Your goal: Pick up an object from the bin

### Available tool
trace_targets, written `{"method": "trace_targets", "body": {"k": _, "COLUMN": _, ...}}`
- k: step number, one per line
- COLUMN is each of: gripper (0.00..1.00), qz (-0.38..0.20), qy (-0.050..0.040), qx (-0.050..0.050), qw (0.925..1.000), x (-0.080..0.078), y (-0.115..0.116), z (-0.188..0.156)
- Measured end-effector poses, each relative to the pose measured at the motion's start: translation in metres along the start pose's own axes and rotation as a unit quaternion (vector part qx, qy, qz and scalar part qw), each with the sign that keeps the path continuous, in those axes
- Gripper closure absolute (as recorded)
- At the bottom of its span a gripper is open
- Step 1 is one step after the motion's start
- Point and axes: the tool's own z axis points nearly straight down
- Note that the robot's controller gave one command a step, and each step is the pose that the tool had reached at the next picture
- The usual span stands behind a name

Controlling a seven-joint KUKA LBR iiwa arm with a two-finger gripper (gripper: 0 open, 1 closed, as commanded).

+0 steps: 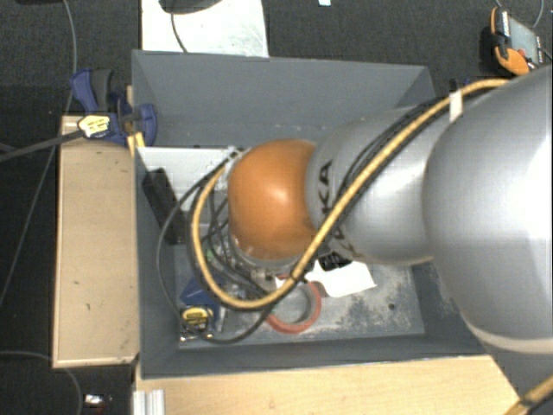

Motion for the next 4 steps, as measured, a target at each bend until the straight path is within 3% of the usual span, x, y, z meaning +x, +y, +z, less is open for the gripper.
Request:
{"method": "trace_targets", "body": {"k": 1, "gripper": 0.0, "qz": 0.003, "qy": -0.0033, "qx": -0.001, "qw": 1.0, "x": -0.002, "y": -0.001, "z": -0.003}}
{"method": "trace_targets", "body": {"k": 2, "gripper": 0.0, "qz": -0.094, "qy": -0.0029, "qx": -0.001, "qw": 0.9955, "x": -0.042, "y": -0.111, "z": 0.066}}
{"method": "trace_targets", "body": {"k": 3, "gripper": 0.0, "qz": -0.047, "qy": -0.0069, "qx": -0.003, "qw": 0.9989, "x": -0.052, "y": -0.111, "z": 0.037}}
{"method": "trace_targets", "body": {"k": 4, "gripper": 0.0, "qz": -0.088, "qy": -0.005, "qx": 0.0, "qw": 0.9961, "x": -0.067, "y": -0.161, "z": 0.038}}
